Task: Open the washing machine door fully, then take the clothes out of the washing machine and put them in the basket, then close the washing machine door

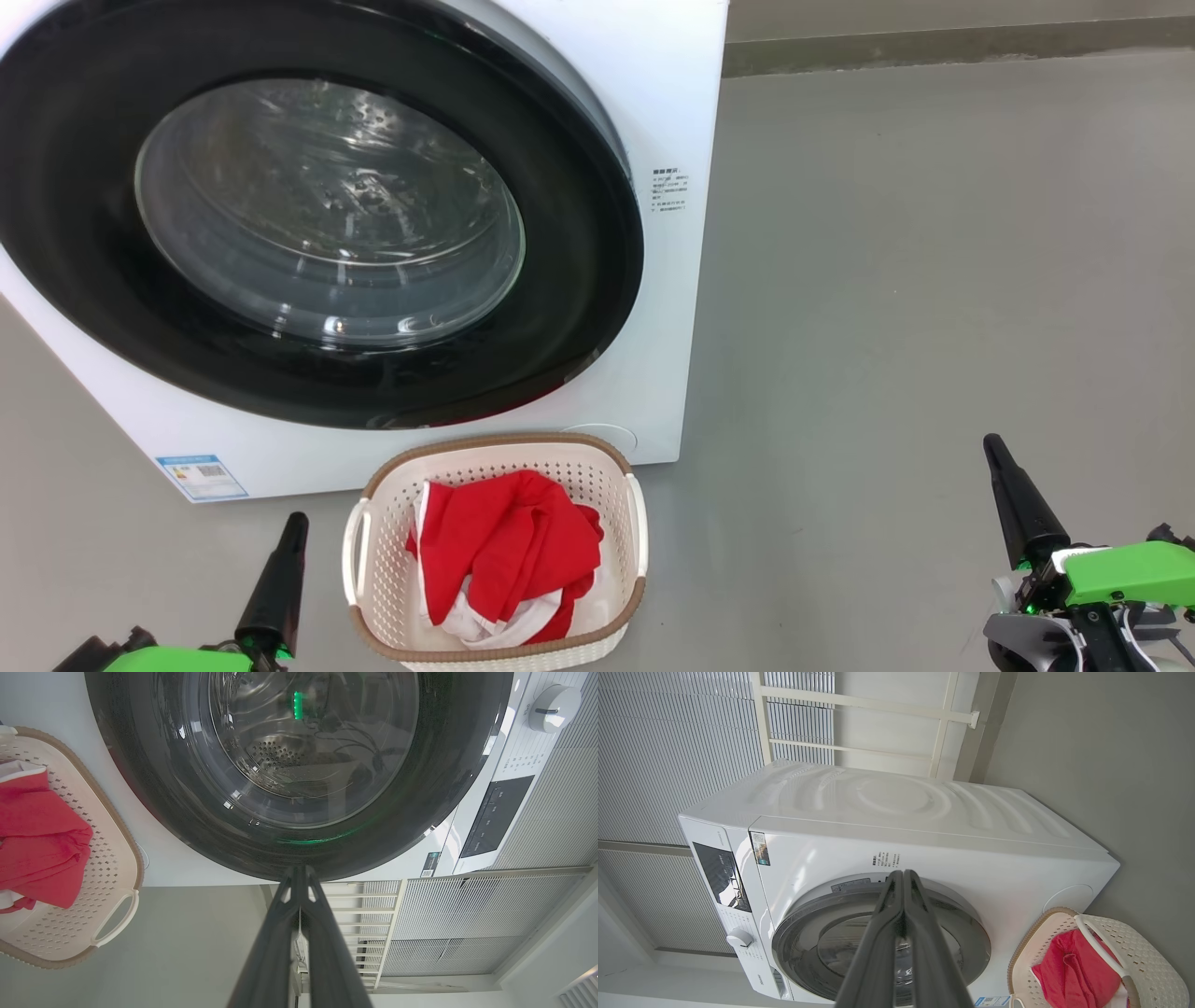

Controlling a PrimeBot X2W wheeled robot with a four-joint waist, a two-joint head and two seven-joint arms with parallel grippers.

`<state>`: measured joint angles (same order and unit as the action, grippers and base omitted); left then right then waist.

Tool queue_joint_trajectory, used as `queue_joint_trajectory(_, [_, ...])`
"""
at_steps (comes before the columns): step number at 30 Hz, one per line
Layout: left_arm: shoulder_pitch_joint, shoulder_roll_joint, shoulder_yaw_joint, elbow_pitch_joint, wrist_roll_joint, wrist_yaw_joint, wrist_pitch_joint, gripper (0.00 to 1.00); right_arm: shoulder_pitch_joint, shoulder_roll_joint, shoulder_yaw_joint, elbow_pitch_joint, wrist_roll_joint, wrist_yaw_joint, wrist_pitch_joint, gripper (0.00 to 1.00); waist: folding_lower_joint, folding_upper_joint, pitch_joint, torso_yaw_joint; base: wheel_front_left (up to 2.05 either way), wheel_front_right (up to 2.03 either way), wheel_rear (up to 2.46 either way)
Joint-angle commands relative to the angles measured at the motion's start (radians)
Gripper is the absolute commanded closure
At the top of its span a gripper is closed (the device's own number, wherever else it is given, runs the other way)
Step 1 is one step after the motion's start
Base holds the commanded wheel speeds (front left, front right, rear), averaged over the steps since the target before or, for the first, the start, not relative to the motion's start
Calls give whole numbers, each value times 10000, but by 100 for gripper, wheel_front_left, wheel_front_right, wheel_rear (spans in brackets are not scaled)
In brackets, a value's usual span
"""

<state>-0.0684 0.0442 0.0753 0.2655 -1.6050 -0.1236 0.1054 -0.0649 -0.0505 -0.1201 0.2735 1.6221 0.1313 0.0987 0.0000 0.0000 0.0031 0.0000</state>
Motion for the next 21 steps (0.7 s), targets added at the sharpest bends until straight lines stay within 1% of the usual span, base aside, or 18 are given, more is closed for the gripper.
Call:
queue_joint_trajectory(1, [-393, 90, 354, -203, -61, -71, 53, 100, -422, -69, 156, -293, -58, -6, 71, 100, 0, 0, 0, 0, 0, 0, 0])
queue_joint_trajectory(21, [-394, 82, 365, -203, -52, -71, 62, 100, -424, -50, 130, -291, -80, -6, 92, 100, 0, 0, 0, 0, 0, 0, 0])
